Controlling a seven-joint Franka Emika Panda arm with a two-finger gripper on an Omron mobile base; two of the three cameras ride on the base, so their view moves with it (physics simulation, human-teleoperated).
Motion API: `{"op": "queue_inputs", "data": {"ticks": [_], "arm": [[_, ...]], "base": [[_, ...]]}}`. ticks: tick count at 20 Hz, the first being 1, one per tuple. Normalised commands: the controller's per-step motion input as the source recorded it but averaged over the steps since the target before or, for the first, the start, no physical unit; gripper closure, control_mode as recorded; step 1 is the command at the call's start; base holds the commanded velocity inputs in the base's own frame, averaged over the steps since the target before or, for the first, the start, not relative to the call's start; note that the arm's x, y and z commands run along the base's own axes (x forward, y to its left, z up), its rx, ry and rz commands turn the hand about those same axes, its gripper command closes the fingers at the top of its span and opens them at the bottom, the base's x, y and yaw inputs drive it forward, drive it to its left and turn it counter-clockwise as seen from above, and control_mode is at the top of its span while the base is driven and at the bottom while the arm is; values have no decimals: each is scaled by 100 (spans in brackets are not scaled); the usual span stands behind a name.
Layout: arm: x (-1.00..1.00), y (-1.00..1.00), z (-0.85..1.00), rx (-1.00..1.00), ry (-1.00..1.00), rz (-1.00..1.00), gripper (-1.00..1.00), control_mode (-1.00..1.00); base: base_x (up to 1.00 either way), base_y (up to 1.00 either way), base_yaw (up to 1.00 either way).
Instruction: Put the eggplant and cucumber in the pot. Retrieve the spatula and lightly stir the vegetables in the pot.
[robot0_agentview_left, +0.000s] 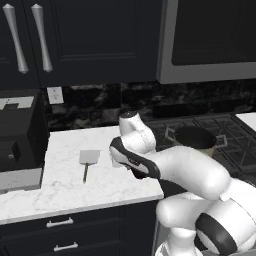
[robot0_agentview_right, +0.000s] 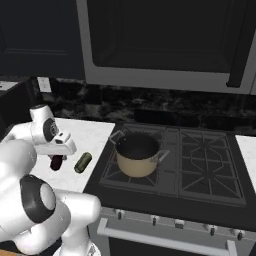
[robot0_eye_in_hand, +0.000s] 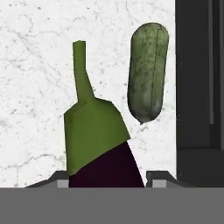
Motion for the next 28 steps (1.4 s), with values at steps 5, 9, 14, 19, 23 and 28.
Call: {"op": "queue_inputs", "data": {"ticks": [5, 9, 14, 19, 23, 28], "arm": [[-39, -97, 100, 14, -16, -9, 100, -100], [-10, -100, 100, 9, -18, -13, 100, -100], [0, -100, 100, 5, -14, -15, 100, -100], [16, -87, 58, 0, -14, -13, 100, -100], [1, -69, 18, 0, -33, -5, 100, -100], [22, -40, 2, 0, -38, -1, 100, -100]], "base": [[0, 0, 0], [0, 0, 0], [0, 0, 0], [0, 0, 0], [0, 0, 0], [0, 0, 0]]}}
